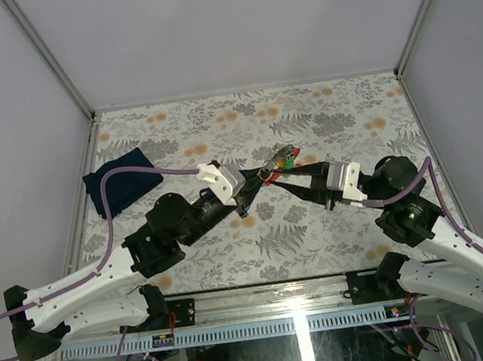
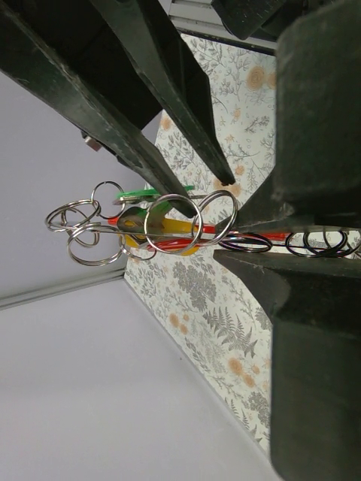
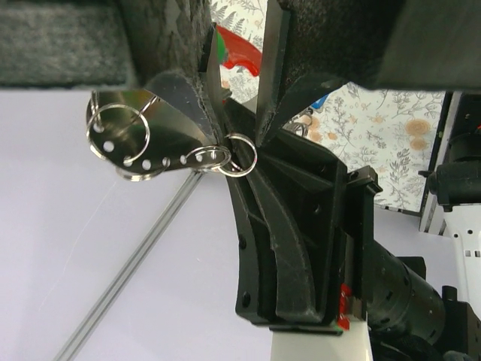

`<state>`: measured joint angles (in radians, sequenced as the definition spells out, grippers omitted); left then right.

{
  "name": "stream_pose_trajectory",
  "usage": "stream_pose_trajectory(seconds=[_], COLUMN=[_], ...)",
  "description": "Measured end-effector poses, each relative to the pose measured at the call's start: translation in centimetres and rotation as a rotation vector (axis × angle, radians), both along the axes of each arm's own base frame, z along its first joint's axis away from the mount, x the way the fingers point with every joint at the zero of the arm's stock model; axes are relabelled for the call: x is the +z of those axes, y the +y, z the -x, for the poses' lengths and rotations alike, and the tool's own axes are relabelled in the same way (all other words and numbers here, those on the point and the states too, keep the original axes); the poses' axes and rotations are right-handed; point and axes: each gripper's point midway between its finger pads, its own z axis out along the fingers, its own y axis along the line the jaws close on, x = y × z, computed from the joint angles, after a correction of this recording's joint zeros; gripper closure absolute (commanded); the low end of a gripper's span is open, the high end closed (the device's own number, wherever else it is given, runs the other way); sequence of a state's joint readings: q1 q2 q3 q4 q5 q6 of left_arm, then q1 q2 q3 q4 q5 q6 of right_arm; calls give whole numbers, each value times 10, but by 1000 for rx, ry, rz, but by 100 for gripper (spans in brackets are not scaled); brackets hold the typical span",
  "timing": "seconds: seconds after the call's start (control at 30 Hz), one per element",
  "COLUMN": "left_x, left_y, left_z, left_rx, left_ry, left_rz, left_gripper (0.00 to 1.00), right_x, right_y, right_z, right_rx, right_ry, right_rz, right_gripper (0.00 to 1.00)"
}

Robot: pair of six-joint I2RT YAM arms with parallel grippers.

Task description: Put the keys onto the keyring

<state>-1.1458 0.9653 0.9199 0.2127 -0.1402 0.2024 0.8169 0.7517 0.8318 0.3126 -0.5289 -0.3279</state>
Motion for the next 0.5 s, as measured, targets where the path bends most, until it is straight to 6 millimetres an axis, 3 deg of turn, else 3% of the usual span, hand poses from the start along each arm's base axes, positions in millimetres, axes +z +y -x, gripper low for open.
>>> stream_pose_trajectory(seconds=[0.17, 0.5], left_x=[1, 3], left_y=[1, 3], left_z=[0, 0], left_rx=[3, 6], left_ry=[-17, -33], left_rz=[-6, -10], left_gripper=[100, 100], right_x=[-11, -10], right_y=[-1, -2], right_z=[-2, -1], right_rx=[-9, -12], right_ry=[39, 52], right_rz=[-1, -11], right_gripper=[70, 66])
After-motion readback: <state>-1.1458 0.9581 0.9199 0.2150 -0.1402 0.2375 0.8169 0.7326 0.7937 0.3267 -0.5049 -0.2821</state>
